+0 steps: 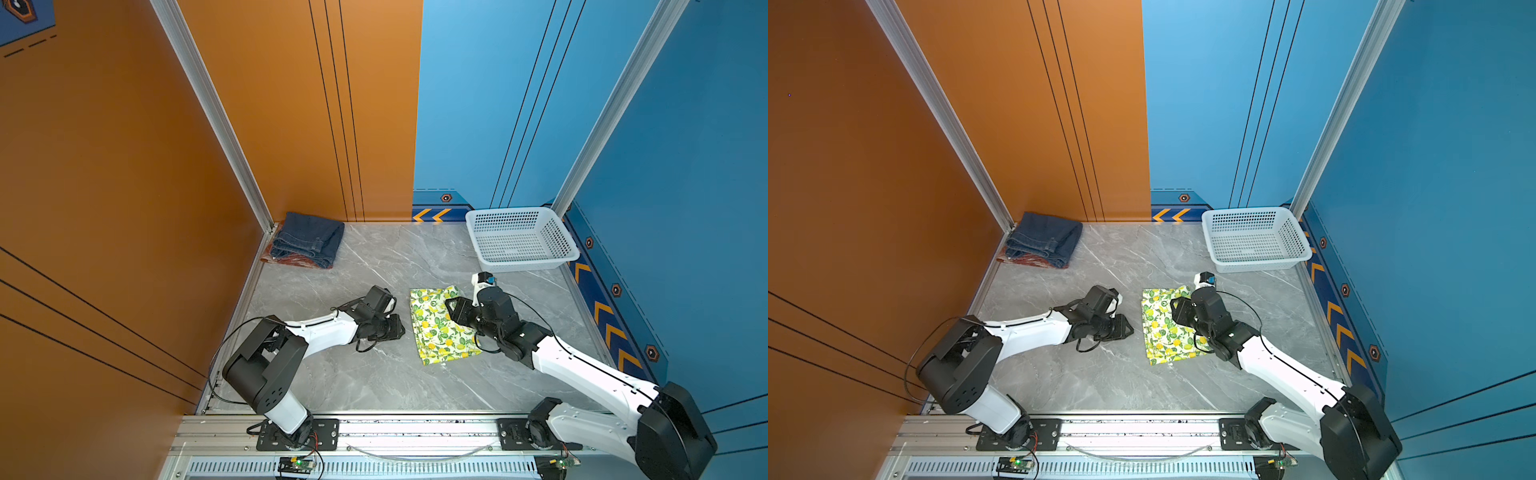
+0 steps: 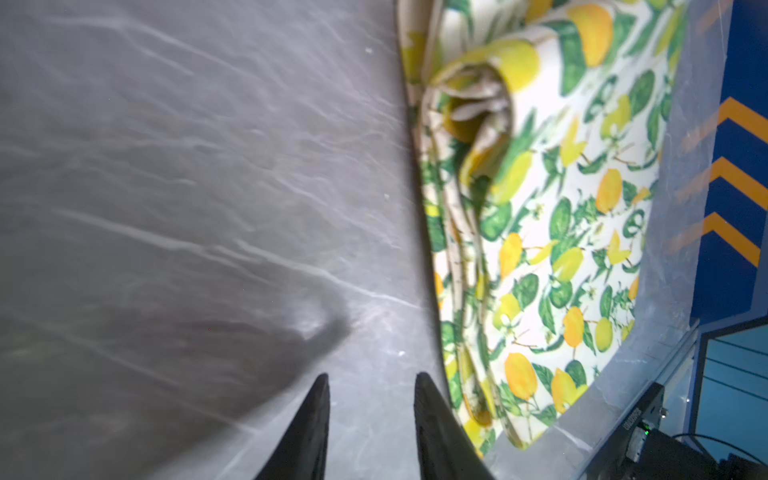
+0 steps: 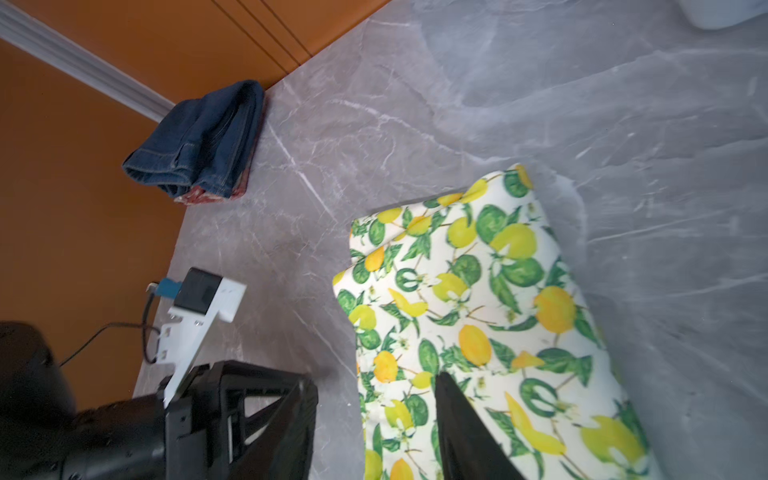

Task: Fold and stack the skirts
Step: 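Release the skirt and grasp its opposite sides with both grippers to square it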

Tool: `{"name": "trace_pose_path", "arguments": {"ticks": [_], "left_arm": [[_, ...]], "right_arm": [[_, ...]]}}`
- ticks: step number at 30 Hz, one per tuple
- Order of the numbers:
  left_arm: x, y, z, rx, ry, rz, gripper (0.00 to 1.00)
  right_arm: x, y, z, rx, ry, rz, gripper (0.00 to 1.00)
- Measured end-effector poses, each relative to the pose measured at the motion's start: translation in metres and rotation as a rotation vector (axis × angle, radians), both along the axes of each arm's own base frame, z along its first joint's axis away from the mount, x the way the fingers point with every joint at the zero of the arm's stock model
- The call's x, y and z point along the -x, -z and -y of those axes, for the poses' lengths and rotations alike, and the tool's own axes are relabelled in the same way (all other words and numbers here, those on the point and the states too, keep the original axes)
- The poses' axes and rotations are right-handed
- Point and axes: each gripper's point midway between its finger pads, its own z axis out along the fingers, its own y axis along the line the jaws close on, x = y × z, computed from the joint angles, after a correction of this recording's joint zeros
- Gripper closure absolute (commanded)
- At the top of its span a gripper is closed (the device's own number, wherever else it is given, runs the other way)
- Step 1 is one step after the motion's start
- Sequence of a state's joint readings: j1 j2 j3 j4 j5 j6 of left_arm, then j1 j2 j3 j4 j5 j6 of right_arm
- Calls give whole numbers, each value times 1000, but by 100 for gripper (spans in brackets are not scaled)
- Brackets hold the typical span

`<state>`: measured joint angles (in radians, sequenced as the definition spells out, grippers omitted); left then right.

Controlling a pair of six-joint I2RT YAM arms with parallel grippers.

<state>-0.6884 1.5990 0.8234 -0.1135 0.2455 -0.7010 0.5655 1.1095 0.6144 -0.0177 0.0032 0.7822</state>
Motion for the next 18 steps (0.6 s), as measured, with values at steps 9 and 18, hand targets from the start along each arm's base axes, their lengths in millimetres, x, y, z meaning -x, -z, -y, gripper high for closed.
{"name": "trace_pose_path", "arguments": {"ticks": [9, 18], "left_arm": [[4, -33, 75, -25, 146, 104, 64], [-3, 10, 85, -151, 201, 72, 69]], "right_arm": [[-12, 11, 56, 6, 147, -30, 49], [-10, 17, 67, 45, 150, -47, 49]]}}
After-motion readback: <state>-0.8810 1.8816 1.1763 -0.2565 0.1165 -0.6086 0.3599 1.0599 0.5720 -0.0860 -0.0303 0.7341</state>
